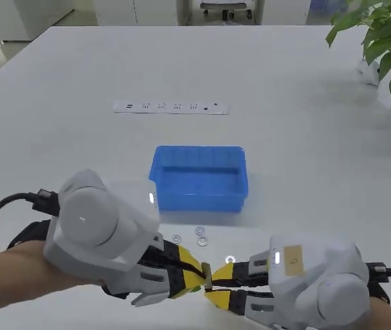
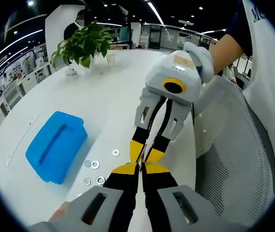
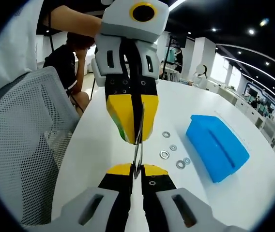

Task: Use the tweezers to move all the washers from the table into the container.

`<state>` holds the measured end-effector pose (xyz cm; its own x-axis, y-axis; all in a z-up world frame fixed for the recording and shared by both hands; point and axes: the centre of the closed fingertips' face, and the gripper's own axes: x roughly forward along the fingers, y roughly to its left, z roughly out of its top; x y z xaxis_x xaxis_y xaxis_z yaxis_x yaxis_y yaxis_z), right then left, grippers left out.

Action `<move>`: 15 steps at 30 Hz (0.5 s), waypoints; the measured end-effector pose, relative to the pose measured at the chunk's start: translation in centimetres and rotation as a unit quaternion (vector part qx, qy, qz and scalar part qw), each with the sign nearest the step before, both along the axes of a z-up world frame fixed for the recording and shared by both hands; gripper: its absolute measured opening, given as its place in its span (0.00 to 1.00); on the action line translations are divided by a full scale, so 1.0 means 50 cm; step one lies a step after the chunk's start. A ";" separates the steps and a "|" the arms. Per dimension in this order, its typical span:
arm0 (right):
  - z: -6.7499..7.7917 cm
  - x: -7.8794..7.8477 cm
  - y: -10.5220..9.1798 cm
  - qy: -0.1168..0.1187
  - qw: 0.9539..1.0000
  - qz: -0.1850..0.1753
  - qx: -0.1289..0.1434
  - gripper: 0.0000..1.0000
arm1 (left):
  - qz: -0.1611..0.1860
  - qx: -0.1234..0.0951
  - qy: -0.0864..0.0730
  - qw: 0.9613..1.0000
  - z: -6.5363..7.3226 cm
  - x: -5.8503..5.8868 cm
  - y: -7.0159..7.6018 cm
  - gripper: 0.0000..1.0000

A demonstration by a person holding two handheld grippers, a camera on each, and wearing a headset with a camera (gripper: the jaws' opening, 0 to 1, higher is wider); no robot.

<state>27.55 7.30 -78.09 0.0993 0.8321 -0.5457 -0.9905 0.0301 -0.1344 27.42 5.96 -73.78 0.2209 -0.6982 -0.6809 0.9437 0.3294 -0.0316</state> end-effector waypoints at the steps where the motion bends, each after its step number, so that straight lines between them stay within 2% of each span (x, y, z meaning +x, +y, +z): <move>1: 0.000 0.001 -0.002 0.000 1.000 0.001 0.001 0.07 | -0.002 -0.003 -0.004 1.000 0.003 0.001 -0.002 0.07; 3: 0.000 0.002 -0.005 0.003 1.000 0.001 0.003 0.07 | 0.000 -0.015 -0.024 1.000 0.014 0.009 -0.010 0.10; 5: 0.000 0.001 -0.006 0.002 1.000 0.004 0.002 0.07 | -0.001 -0.021 -0.018 1.000 0.015 0.008 -0.014 0.11; 7: 0.000 0.003 -0.007 0.002 1.000 0.005 0.001 0.07 | -0.003 -0.022 -0.026 0.999 0.017 0.012 -0.018 0.12; 9: 0.000 0.002 -0.008 0.001 1.000 0.007 0.001 0.07 | -0.006 -0.028 -0.025 0.999 0.020 0.013 -0.023 0.12; 12: -0.001 0.001 -0.008 0.003 1.000 0.007 0.002 0.07 | -0.009 -0.051 -0.019 0.998 0.035 0.012 -0.037 0.12; 15: 0.000 0.001 -0.008 0.001 1.000 0.007 0.001 0.07 | -0.017 -0.048 -0.023 0.998 0.036 0.012 -0.040 0.12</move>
<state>27.61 6.91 -78.10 0.0862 0.8344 -0.5444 -0.9911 0.0164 -0.1318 28.01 3.98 -71.98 0.2261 -0.7671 -0.6003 0.9553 0.2950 -0.0172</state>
